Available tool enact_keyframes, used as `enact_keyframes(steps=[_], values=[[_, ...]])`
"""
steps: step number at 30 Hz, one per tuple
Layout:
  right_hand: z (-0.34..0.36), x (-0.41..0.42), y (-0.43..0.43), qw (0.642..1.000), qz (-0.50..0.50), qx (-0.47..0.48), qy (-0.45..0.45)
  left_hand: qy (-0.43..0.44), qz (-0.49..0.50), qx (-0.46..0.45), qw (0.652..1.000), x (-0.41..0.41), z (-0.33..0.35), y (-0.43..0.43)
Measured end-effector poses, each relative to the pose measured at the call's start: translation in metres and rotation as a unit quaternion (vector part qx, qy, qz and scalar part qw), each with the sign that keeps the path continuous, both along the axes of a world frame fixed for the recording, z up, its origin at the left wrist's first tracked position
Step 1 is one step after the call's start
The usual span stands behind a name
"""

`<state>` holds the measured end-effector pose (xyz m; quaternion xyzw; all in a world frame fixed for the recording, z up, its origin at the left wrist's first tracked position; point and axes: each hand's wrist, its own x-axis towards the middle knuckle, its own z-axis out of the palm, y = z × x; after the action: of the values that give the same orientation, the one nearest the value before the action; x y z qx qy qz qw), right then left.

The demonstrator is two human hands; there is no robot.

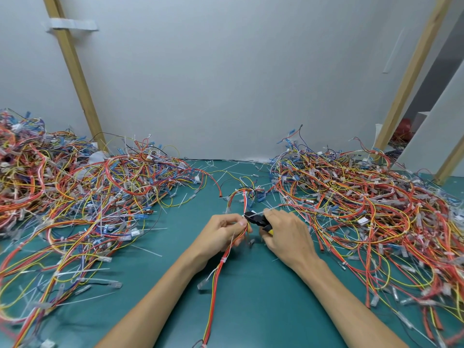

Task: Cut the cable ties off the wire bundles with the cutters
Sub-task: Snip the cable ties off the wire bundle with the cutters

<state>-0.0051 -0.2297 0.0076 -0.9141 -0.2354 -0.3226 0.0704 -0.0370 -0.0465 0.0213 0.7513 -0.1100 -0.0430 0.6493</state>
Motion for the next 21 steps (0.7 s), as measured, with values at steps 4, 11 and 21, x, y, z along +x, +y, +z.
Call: enact_keyframes(steps=[4, 11, 21], values=[[-0.0028, 0.0031, -0.0010, 0.998, -0.006, -0.007, 0.070, 0.000, 0.000, 0.003, 1.000, 0.0012, -0.0008, -0.0003], [-0.0033, 0.0042, -0.0010, 0.993, -0.019, -0.012, 0.114, 0.001, -0.010, 0.009, 1.000, 0.0011, -0.0008, 0.0009], [-0.0006, 0.0003, -0.0002, 0.992, -0.019, -0.007, 0.126, 0.015, -0.034, -0.004, 0.999, 0.0027, -0.0039, 0.0026]])
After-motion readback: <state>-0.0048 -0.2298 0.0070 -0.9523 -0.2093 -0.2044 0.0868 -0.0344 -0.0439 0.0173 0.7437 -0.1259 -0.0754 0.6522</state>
